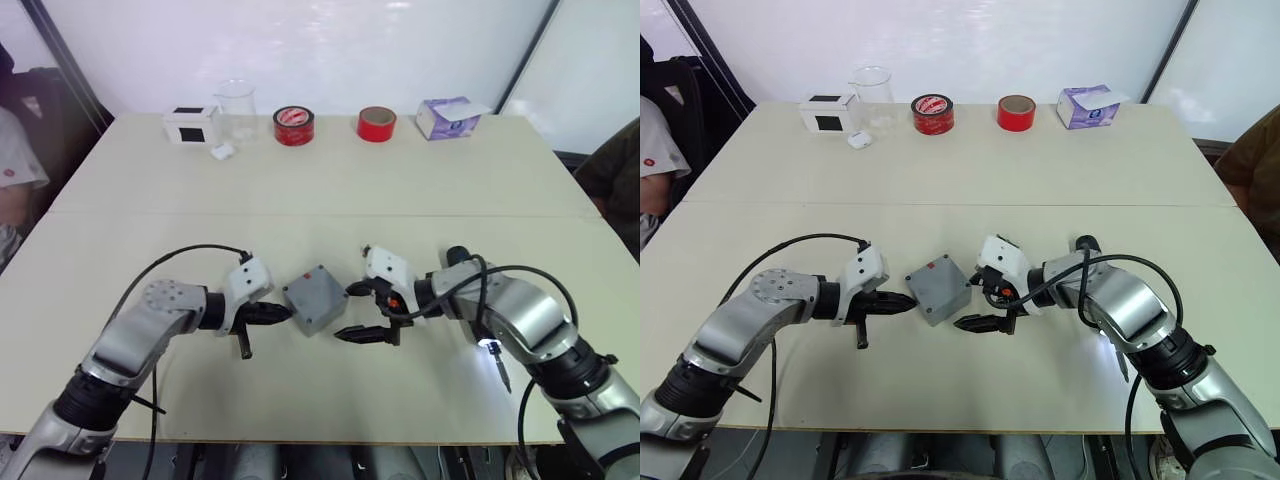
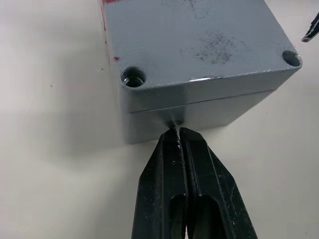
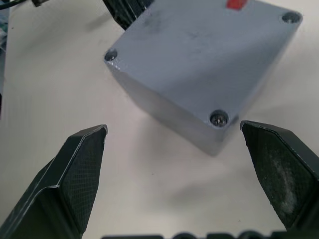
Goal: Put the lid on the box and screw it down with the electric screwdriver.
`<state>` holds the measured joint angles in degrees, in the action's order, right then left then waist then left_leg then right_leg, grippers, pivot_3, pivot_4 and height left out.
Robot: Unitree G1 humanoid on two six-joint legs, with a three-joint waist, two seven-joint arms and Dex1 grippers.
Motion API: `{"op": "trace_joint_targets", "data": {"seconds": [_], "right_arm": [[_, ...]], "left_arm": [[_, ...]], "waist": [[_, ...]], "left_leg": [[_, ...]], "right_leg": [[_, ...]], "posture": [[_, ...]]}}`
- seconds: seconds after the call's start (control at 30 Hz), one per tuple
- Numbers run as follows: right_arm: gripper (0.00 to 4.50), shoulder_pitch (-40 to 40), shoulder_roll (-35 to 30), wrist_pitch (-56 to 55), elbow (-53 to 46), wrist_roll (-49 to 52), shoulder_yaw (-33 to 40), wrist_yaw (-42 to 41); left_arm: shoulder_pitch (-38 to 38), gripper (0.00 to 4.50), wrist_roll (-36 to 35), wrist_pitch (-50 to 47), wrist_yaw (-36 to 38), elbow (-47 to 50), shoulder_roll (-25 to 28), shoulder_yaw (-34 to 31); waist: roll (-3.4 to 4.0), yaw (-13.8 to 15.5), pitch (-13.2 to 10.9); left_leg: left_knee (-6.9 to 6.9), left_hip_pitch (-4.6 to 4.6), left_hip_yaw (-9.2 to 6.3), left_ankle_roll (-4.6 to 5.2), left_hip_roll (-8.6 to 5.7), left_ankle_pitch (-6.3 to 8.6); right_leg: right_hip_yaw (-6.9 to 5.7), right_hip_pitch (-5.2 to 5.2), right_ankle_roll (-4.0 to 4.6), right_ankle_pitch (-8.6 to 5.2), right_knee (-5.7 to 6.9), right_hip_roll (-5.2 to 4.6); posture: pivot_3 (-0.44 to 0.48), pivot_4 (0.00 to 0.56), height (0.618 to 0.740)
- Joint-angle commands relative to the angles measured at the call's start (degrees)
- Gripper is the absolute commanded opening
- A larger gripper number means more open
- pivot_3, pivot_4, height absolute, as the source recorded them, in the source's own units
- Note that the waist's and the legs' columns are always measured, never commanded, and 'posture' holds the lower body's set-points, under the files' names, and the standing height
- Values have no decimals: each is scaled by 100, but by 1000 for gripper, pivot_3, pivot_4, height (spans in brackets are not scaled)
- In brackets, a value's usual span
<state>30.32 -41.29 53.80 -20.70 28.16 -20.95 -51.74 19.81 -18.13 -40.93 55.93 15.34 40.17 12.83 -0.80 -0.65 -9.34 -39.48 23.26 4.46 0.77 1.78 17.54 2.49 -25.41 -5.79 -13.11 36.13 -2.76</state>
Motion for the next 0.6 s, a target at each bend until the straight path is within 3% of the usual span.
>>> {"op": "trace_joint_targets", "data": {"seconds": [0.03,0.6], "right_arm": [[4477,-153,165,262,-502,306,225,84],[4477,-357,252,596,-808,473,593,397]], "left_arm": [[206,0,52,193,-37,-66,-38,-56],[206,0,92,244,80,-42,-8,-64]], "waist": [[0,0,0],[0,-1,0]], "left_leg": [[0,0,0,0,0,0],[-2,0,0,0,0,0]], "right_leg": [[-1,0,0,0,1,0],[0,0,0,0,1,0]], "posture": [[0,150,740],[0,150,740]]}}
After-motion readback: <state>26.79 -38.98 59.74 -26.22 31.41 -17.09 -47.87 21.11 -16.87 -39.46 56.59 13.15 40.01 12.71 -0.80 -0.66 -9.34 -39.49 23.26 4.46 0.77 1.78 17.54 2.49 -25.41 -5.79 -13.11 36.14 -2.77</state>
